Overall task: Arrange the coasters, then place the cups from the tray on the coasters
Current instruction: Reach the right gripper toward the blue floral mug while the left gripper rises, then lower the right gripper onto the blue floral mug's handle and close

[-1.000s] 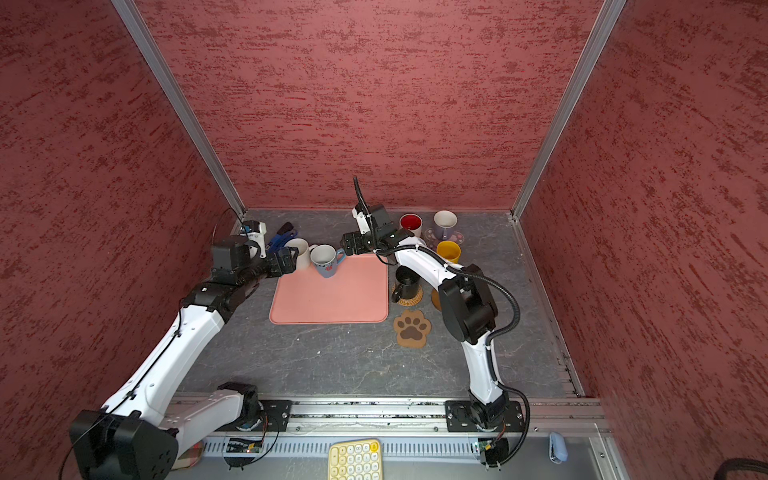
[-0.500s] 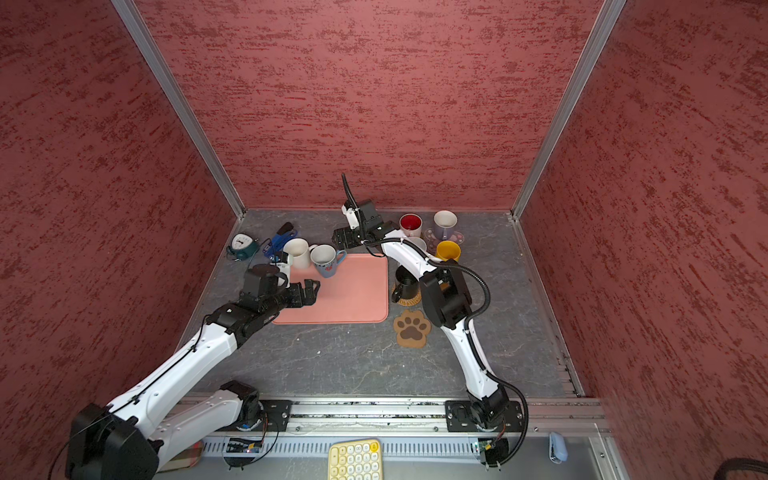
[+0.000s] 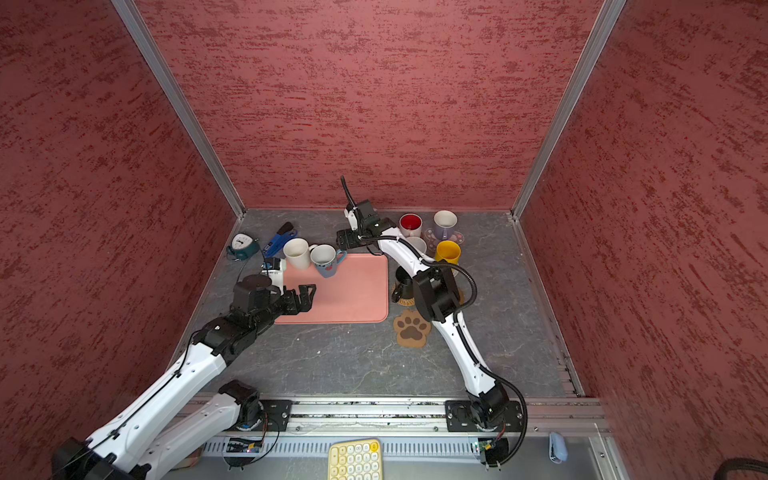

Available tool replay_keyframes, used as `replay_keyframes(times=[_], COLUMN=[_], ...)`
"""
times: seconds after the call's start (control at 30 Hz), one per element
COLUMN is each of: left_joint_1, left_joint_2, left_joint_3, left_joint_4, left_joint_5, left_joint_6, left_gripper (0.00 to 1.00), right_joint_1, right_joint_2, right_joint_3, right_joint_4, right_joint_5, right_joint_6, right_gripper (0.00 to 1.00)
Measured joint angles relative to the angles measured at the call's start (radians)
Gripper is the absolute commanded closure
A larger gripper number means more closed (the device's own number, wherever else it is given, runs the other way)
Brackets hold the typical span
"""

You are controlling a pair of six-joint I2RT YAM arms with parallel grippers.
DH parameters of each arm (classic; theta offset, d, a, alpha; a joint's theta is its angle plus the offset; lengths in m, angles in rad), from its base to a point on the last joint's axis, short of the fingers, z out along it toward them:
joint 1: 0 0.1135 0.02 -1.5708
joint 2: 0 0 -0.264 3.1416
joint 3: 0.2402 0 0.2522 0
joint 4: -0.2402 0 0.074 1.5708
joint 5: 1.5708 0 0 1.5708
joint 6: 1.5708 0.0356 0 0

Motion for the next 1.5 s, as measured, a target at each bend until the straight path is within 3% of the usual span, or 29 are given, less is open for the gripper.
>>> replay_keyframes(times=[0.17,0.73,0.87,1.2,1.33,1.5], left_joint_1=[0.000,0.013,0.072,0.349,0.370,0.371], left_joint_2=[-0.030,-0.031,-0.011,0.080,0.113,0.050], left_joint_3=[0.000,0.003,0.024,0.160,0.185,0.153], left_joint_4=[-0.023,-0.039,-0.036,-0.037,-0.066,-0.083], left_joint_5=[0.000,0.000,0.020,0.209,0.250,0.262], left_joint_6=[-0.003,-0.004,-0.016,-0.166,-0.176,-0.181], left_gripper=[0.00,0.00,0.00,0.00,0.00,0.00], right_joint_1=[0.000,0.031,0.033,0.060,0.102,0.144], right_joint_2=[-0.004,-0.152,-0.232,-0.441,-0.455,-0.454], right_joint_3=[-0.018,-0.309,-0.356,-0.464,-0.498,-0.533], right_joint_4=[-0.006,0.000,0.009,0.006,0.003,-0.014], right_joint_5=[0.008,0.068,0.107,0.126,0.126,0.117], right_joint_6=[-0.014,-0.039,-0.038,-0.096,-0.117,-0.127], right_gripper=[0.10,0.11,0.13,0.22,0.21,0.21])
